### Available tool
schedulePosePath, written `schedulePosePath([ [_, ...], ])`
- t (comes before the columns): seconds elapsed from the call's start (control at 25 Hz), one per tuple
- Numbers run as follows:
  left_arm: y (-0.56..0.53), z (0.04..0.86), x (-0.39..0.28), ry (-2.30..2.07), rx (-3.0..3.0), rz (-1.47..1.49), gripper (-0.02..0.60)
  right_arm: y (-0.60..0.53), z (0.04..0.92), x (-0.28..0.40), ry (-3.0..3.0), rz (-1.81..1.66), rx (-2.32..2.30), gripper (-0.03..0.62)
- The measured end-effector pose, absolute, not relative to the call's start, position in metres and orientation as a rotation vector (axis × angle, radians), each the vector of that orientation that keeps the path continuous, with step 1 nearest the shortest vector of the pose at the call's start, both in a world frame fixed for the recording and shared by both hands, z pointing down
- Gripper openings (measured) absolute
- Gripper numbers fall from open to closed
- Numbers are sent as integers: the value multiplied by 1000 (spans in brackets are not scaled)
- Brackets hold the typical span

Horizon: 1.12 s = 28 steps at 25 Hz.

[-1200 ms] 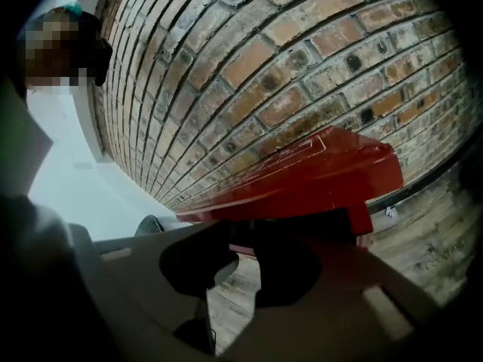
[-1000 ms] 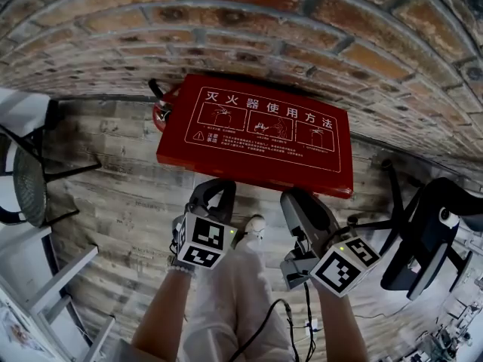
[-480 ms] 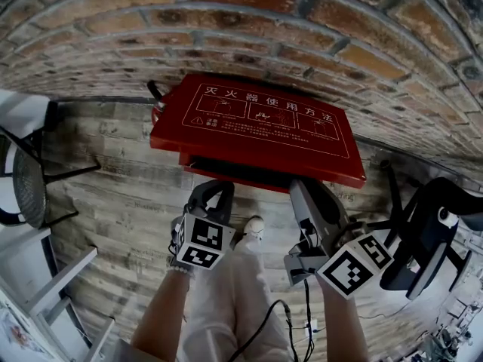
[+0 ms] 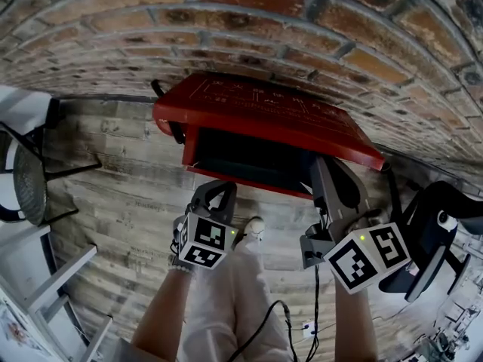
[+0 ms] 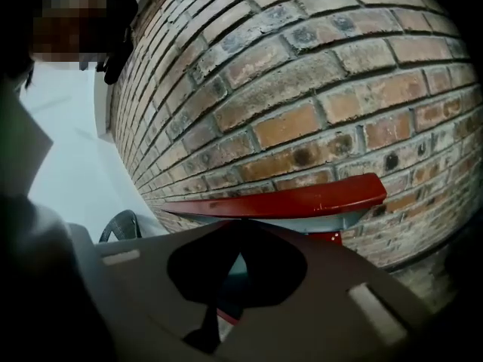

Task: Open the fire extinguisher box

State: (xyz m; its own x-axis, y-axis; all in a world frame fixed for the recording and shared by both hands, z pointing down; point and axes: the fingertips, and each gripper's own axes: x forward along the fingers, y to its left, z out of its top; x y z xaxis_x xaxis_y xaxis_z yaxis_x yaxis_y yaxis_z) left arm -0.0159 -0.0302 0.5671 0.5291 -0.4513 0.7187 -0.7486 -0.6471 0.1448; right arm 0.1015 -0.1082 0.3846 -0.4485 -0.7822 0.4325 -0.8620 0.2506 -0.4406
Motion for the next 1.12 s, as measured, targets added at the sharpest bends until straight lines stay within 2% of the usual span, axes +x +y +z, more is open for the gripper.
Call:
schedulePosePath([
  [1.12,-29,569,-17,-977,2330,880,-2,-177,359,122,-2345,590,1582,6],
])
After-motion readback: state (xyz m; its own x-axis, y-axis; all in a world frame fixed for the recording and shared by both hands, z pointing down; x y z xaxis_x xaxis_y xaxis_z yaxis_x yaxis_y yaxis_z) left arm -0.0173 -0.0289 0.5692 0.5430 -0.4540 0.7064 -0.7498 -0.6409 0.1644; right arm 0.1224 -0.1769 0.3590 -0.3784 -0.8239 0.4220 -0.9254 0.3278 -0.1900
